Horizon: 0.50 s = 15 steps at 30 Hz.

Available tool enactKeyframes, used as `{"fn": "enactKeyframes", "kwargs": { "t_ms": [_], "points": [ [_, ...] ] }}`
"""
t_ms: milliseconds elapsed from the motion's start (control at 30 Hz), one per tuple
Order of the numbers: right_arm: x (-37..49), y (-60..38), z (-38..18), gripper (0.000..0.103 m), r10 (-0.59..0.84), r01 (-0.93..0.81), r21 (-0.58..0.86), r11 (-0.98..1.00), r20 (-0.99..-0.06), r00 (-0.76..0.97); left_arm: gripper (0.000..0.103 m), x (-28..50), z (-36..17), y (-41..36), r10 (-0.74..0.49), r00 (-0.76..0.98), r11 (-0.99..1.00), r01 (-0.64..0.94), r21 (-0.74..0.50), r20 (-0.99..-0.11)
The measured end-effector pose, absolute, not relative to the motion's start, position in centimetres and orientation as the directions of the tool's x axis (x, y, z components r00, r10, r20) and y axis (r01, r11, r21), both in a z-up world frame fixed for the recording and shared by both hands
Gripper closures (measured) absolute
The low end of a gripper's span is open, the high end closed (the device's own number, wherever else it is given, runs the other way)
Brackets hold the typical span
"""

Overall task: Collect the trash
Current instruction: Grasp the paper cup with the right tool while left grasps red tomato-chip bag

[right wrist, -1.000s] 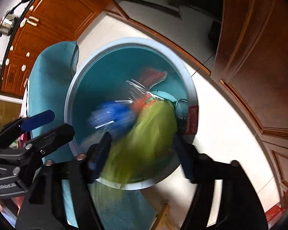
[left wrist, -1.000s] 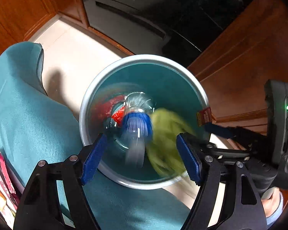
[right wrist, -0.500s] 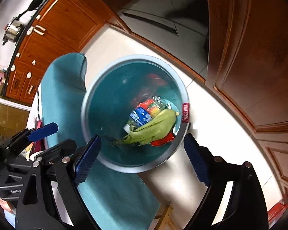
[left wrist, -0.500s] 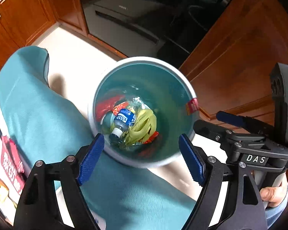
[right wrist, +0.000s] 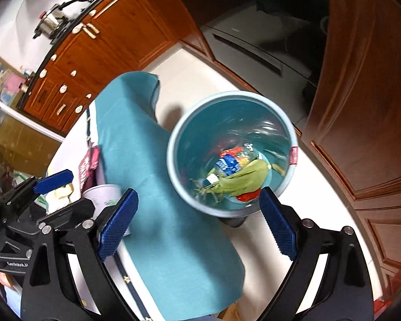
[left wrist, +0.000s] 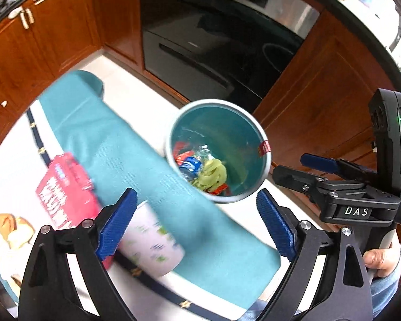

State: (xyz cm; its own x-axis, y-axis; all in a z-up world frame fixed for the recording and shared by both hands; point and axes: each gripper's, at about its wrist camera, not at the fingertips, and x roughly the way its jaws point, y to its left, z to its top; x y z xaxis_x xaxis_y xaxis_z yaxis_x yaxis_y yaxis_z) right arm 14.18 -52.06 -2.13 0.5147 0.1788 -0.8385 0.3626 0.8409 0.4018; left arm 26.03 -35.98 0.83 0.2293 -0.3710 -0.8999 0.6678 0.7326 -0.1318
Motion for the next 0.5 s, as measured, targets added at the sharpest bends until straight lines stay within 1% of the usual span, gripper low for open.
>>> {"fn": "enactKeyframes", "kwargs": {
  "t_ms": [267, 500],
  "points": [
    [15.0, -47.1, -0.9, 0.015, 0.196, 0.307, 0.383, 0.871, -0.844, 0.499, 0.010, 26.5, 1.7, -29.3, -0.376, 0.279, 0.787, 0.599, -0.146, -0.883],
    [16.6, -41.9, -2.2, 0.015, 0.260, 0.241, 0.396, 0.886, -0.856, 0.447, 0.010, 27.1, -0.4, -22.6, -0.342, 0.298, 0.838, 0.526, -0.146, -0.891]
  ]
}}
